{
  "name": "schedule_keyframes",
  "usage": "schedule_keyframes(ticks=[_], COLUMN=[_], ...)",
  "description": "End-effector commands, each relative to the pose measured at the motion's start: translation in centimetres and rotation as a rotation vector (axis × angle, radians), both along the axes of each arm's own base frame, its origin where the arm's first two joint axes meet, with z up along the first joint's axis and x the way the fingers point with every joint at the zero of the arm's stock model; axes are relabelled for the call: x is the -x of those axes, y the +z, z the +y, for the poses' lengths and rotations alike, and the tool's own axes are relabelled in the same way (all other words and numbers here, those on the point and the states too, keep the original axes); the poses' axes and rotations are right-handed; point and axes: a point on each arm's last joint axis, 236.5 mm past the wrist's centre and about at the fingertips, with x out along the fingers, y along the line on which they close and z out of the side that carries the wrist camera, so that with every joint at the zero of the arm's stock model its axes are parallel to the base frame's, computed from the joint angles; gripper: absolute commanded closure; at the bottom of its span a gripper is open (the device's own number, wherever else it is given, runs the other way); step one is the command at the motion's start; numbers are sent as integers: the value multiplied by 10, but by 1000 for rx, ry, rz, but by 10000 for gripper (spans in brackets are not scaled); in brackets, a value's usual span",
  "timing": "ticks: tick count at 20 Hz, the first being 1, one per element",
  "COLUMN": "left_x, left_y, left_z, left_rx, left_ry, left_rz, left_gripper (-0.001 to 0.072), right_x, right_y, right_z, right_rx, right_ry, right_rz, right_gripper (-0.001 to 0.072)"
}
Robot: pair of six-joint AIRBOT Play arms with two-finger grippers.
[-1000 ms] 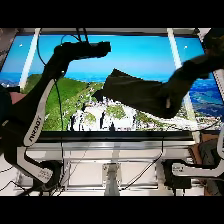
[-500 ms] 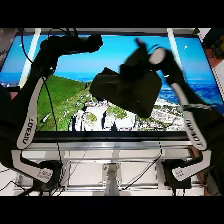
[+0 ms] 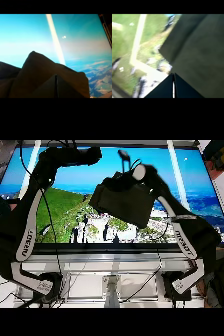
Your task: Fold the clothes and pants, and hang the long-sleeved shirts on hangers.
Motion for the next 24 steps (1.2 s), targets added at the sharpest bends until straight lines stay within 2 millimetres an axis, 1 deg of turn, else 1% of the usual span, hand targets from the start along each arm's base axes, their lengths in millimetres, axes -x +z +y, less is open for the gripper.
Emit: schedule_keyframes(ticks=[1,3,4,6,7,8,9,10,11,12,13,14,16,17,18,19,20,21,24], left_x=[4,7,8,15,19,24,29,34,41,47,54,59,69,72,73,74,75,75,75], left_y=[-4,-7,-7,-3,4,16,30,46,62,76,91,102,120,125,128,130,131,131,131], left_z=[-1,-1,-2,-1,1,2,3,5,7,9,11,13,16,17,18,18,18,18,18], left_rx=[-10,-16,-20,-28,-32,-30,-31,-29,-27,-24,-16,-11,-2,1,3,5,4,5,5], left_ry=[-14,-23,-27,-41,-49,-54,-60,-62,-66,-67,-66,-66,-65,-64,-65,-64,-65,-65,-65], left_rz=[21,34,35,39,29,12,-21,-52,-85,-113,-139,-159,-191,-200,-205,-208,-209,-210,-210], left_gripper=[700,701,701,701,701,701,701,701,700,700,700,700,700,700,700,700,700,700,700], right_x=[-23,-35,-35,-26,-22,-20,-17,-14,-8,2,13,28,56,65,75,82,87,91,97], right_y=[25,50,60,74,78,77,70,59,44,24,5,-16,-61,-80,-99,-114,-125,-131,-145], right_z=[-85,-133,-149,-176,-193,-209,-227,-244,-255,-264,-269,-268,-269,-270,-274,-278,-279,-276,-257], right_rx=[130,92,34,-146,-236,-297,-345,-380,-405,-423,-441,-457,-425,-400,-364,-333,-321,-331,-336], right_ry=[-68,-102,-79,-26,-23,-25,-46,-69,-80,-98,-110,-111,-138,-162,-190,-218,-245,-261,-266], right_rz=[0,-1,-2,36,56,62,85,107,142,194,253,319,455,501,545,575,608,638,719], right_gripper=[679,682,682,682,682,681,681,681,680,680,680,679,667,546,310,148,112,93,82])
